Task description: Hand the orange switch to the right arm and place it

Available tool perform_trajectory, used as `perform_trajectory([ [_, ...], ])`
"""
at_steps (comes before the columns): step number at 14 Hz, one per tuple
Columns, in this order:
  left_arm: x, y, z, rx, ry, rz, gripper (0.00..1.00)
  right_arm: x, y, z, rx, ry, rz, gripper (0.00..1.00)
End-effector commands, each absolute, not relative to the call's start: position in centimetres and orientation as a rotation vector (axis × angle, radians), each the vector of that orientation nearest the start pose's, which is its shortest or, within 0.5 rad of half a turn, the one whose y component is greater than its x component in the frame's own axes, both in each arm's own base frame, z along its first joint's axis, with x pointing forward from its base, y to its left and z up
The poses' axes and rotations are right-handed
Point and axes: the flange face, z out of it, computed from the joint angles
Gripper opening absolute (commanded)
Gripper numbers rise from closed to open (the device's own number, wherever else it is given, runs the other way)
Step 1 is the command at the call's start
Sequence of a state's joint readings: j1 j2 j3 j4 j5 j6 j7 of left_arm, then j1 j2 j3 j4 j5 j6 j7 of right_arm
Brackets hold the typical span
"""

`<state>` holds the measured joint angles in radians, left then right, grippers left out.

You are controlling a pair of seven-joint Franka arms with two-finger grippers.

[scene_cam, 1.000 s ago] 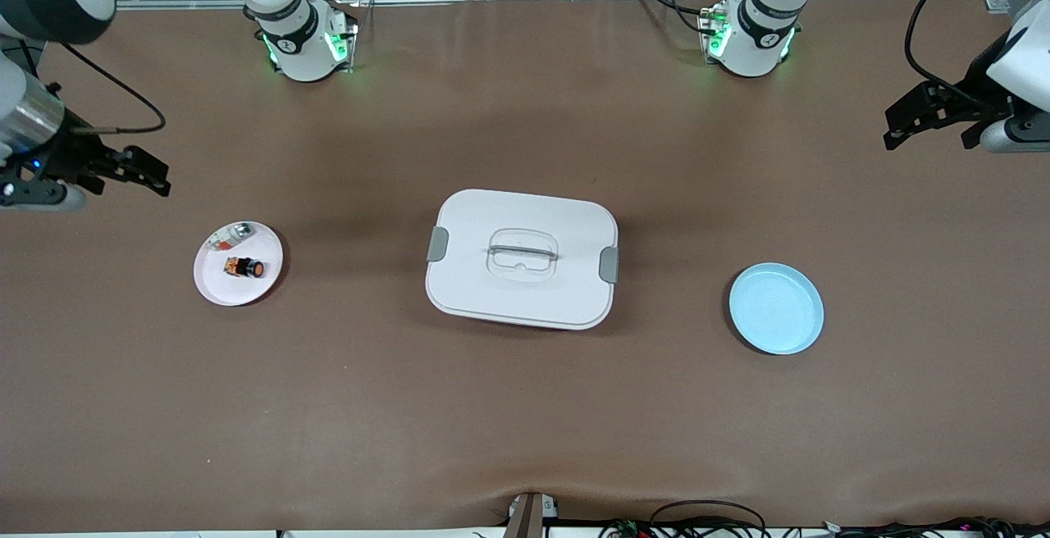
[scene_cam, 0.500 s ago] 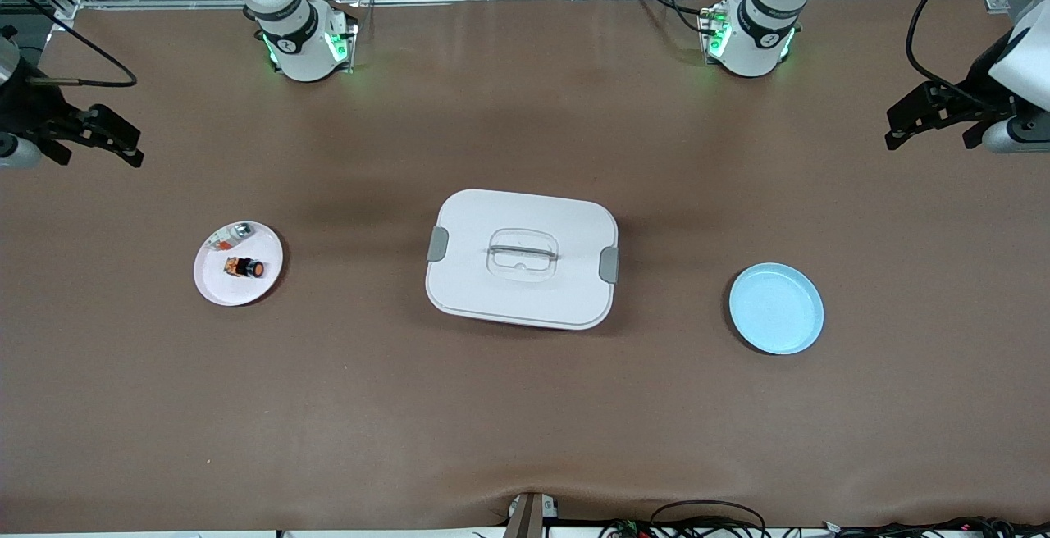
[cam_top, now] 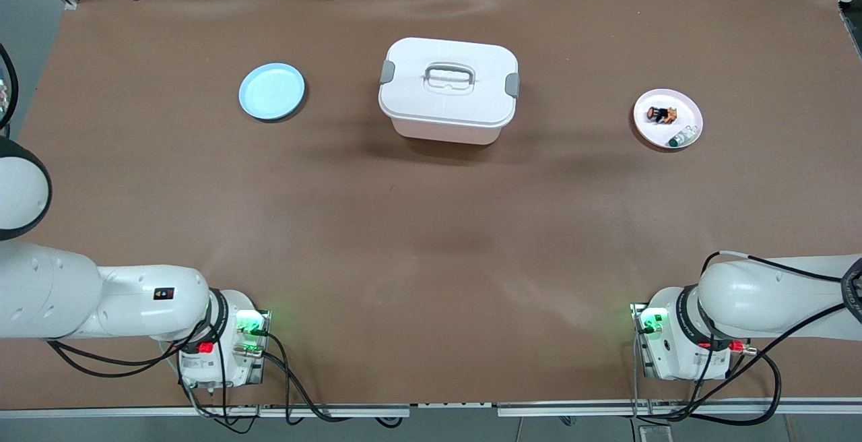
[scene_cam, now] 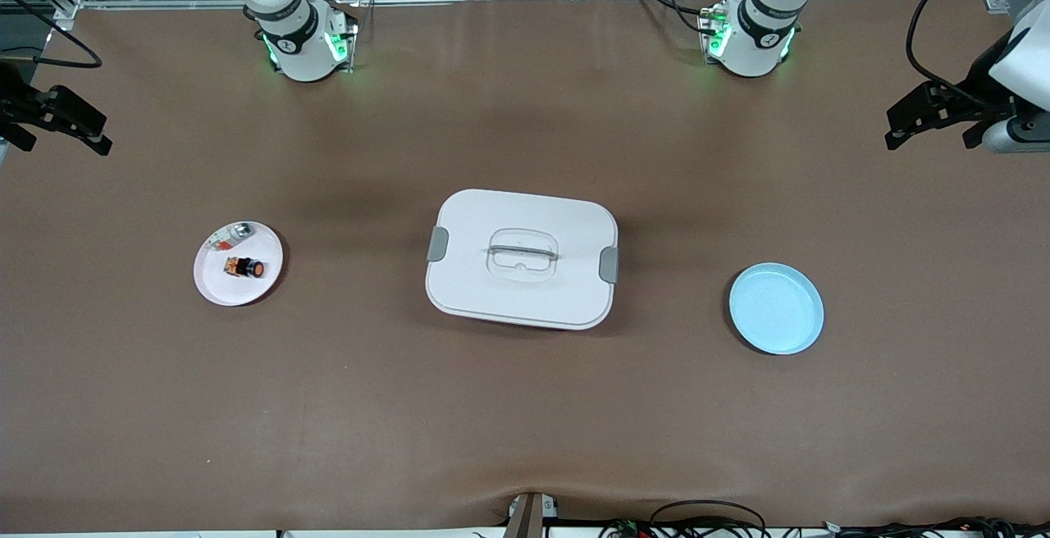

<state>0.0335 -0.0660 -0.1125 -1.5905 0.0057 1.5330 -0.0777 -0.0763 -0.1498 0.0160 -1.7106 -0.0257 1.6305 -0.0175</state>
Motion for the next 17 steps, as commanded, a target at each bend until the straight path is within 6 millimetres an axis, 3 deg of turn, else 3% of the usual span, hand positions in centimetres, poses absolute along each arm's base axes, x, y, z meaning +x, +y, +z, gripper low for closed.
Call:
perform_trajectory([
  [1, 52.69, -4.09, 65.37, -3.133, 0.014, -0.012, 1.00, 51.15, -4.04, 64.97, -3.122, 0.055, -0.098, 1.00],
  [17, 52.92, -4.10, 65.24, -3.135, 0.007, -0.007, 1.00, 51.00, -3.90, 65.78, -3.133, 0.043, -0.097, 1.00],
])
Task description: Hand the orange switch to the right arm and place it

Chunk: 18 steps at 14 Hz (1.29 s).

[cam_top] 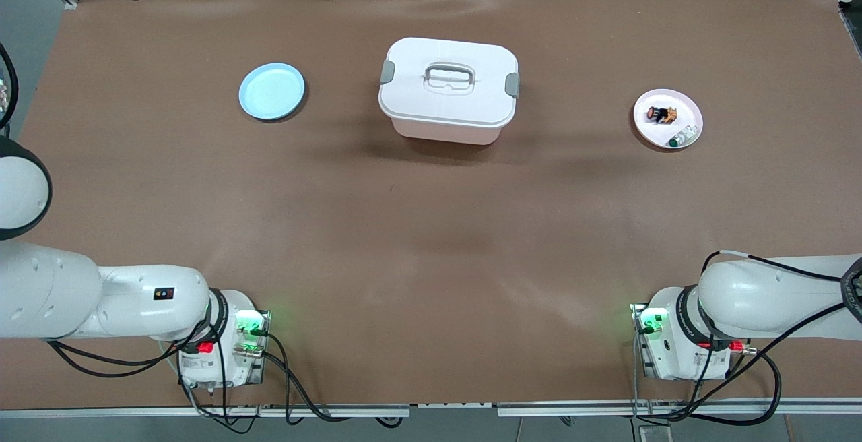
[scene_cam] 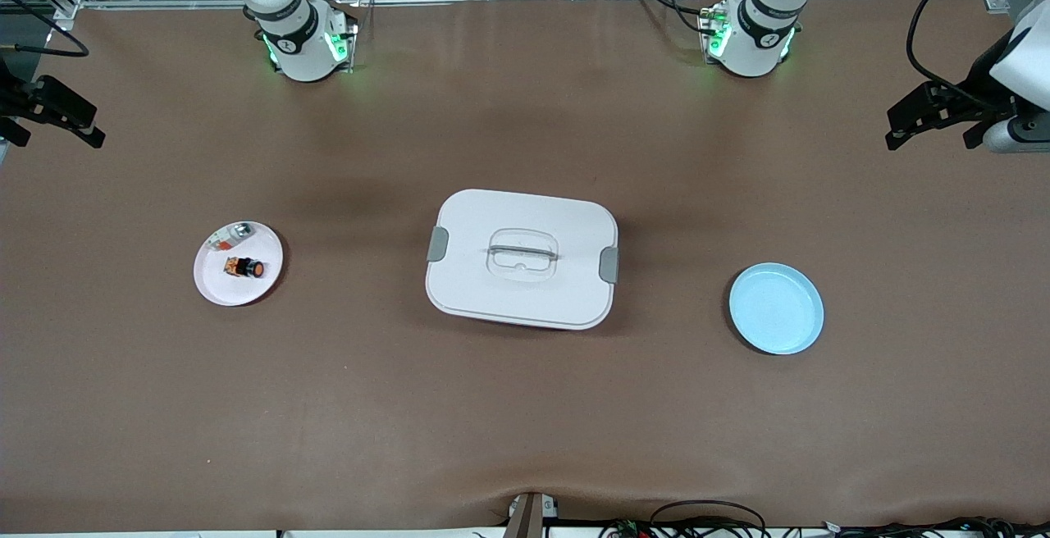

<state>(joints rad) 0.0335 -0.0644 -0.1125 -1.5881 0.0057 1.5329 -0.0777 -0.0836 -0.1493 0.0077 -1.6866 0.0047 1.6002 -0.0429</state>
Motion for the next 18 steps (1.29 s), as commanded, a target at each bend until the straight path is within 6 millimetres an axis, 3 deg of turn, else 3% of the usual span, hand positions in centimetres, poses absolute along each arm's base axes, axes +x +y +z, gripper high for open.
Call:
perform_trajectory([
  [1, 52.91, -4.18, 65.24, -3.135, 0.009, -0.007, 1.00, 50.88, -3.97, 66.04, -3.133, 0.045, -0.092, 1.00],
  [5, 52.92, -4.14, 65.24, -3.138, 0.010, -0.007, 1.00, 50.66, -4.18, 66.72, -3.131, 0.051, -0.023, 1.00],
  [18, 53.17, -4.01, 64.76, -3.136, 0.007, 0.007, 1.00, 50.71, -4.22, 66.64, -3.134, 0.052, -0.020, 1.00],
])
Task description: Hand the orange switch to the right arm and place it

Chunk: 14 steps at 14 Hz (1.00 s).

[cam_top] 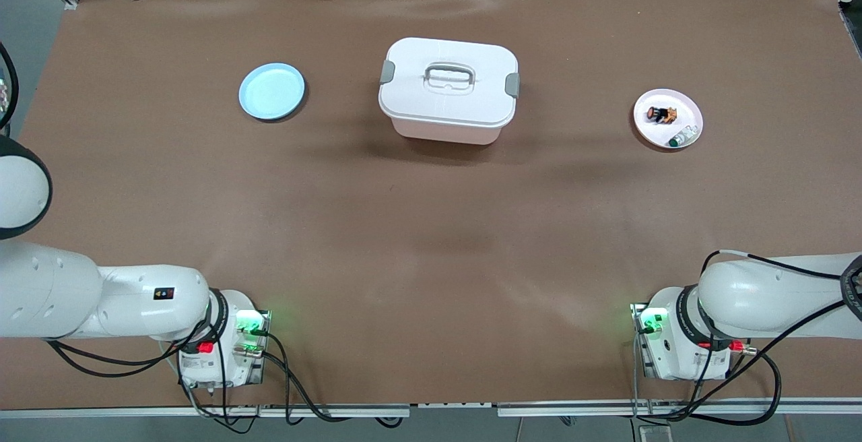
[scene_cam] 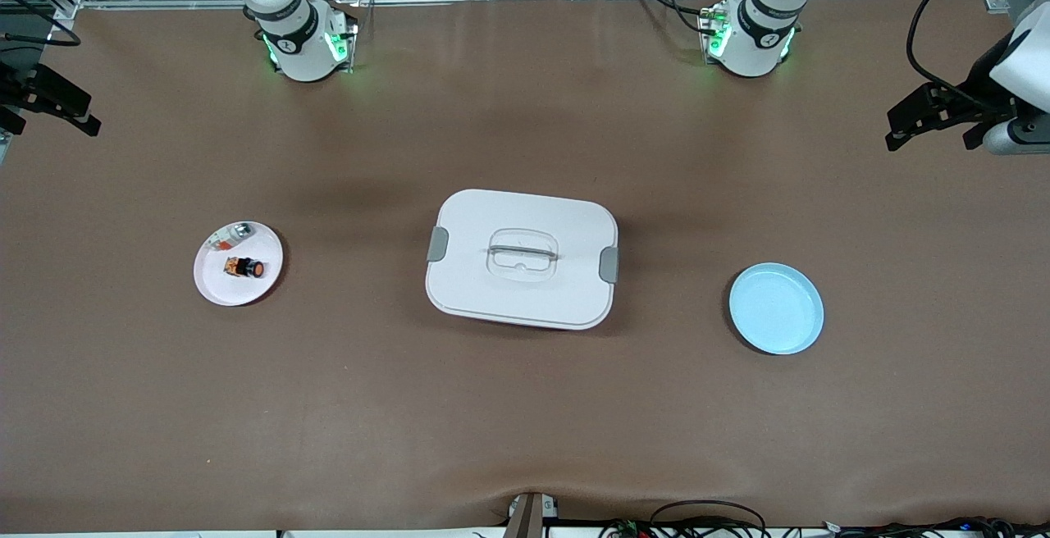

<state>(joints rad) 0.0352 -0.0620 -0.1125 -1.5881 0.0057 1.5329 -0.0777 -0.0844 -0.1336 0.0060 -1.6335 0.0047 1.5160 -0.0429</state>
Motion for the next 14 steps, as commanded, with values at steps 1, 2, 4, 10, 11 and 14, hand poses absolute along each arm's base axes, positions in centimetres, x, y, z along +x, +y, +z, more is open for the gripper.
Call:
perform_trajectory([
  [1, 53.30, -4.15, 64.52, -3.134, 0.012, 0.014, 1.00, 50.71, -4.22, 66.64, -3.134, 0.052, -0.020, 1.00],
  [2, 53.32, -4.15, 64.60, -3.134, 0.005, 0.009, 1.00, 50.71, -4.15, 66.64, -3.134, 0.049, -0.020, 1.00],
  [4, 53.34, -4.23, 64.43, -3.134, 0.024, 0.017, 1.00, 50.71, -4.15, 66.64, -3.134, 0.049, -0.020, 1.00],
  [10, 53.41, -4.22, 64.44, -3.133, 0.019, 0.014, 1.00, 50.71, -4.15, 66.64, -3.134, 0.049, -0.020, 1.00],
  [11, 53.41, -4.22, 64.44, -3.133, 0.019, 0.014, 1.00, 50.71, -4.15, 66.64, -3.134, 0.049, -0.020, 1.00],
  [14, 53.46, -4.20, 64.71, -3.132, 0.016, 0.004, 1.00, 50.71, -4.15, 66.64, -3.134, 0.049, -0.020, 1.00],
])
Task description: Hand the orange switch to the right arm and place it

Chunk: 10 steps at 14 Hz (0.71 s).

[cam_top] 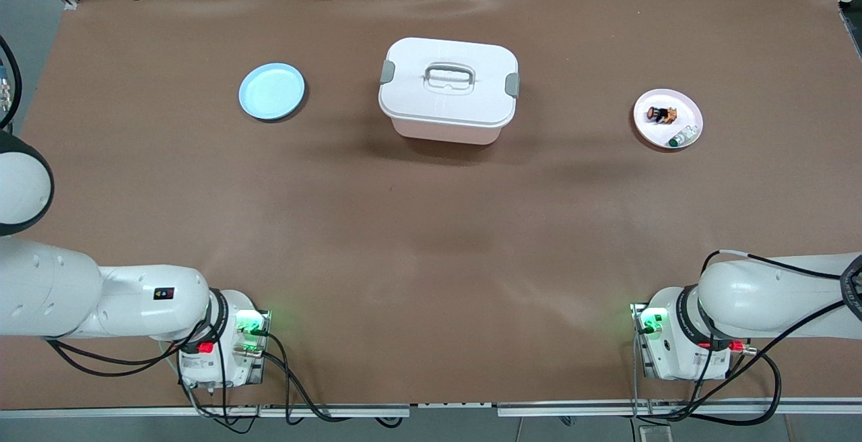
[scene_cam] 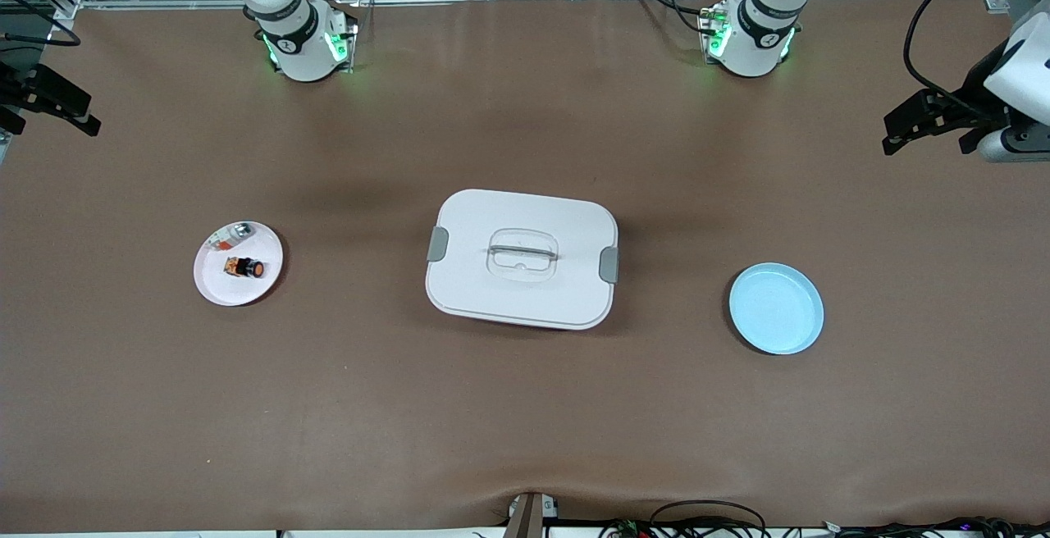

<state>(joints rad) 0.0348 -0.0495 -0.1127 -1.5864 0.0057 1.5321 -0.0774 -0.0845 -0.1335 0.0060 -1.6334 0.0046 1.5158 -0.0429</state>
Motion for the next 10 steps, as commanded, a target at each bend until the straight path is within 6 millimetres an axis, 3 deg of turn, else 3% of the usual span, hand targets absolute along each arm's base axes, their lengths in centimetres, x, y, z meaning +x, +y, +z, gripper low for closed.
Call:
perform_trajectory([
  [1, 53.51, -4.20, 64.63, -3.132, 0.016, 0.007, 1.00, 50.71, -4.15, 66.64, -3.134, 0.049, -0.020, 1.00],
  [10, 53.62, -4.10, 64.83, -3.131, 0.014, -0.001, 1.00, 50.71, -4.15, 66.64, -3.134, 0.049, -0.020, 1.00],
])
